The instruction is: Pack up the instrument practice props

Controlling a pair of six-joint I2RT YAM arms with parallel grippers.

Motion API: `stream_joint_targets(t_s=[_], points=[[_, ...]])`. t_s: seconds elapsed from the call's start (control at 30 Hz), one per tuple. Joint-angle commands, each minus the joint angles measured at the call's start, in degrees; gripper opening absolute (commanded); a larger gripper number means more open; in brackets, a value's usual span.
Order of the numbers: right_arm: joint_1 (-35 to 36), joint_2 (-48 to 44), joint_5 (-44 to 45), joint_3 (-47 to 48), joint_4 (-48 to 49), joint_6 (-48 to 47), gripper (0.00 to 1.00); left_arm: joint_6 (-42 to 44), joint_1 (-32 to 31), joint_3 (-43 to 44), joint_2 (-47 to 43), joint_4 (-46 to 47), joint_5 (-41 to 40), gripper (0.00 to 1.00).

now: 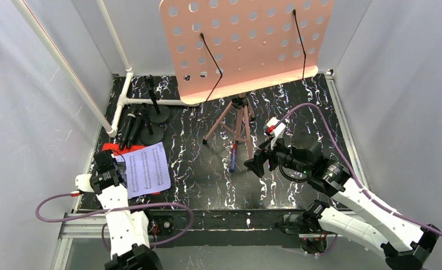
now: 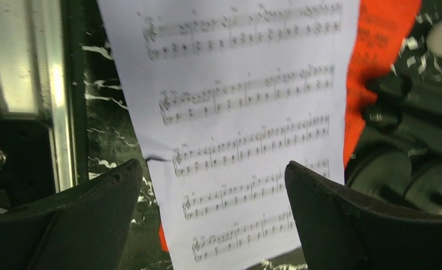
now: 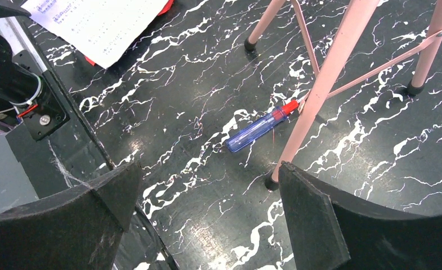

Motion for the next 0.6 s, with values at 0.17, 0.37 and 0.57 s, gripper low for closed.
stream_joint_targets(t_s=[0.17,0.37,0.57], points=[[0.13,0.17,-0.33,-0.55,-0.01,-1.24,0.99,2.48,12.72,-3.93,6.22,5.88,0.95,0.94],[0.09,0.62,-0.2,-0.55,-0.08,-1.32,0.99,4.07,15.67,-3.89,8.55,6.1,-1.67,0.91],[0.15,0.9,-0.25,-0.62,-0.04,-1.36,0.99,5.57,17.5,-5.75,10.35,9.34,-2.17,0.91]])
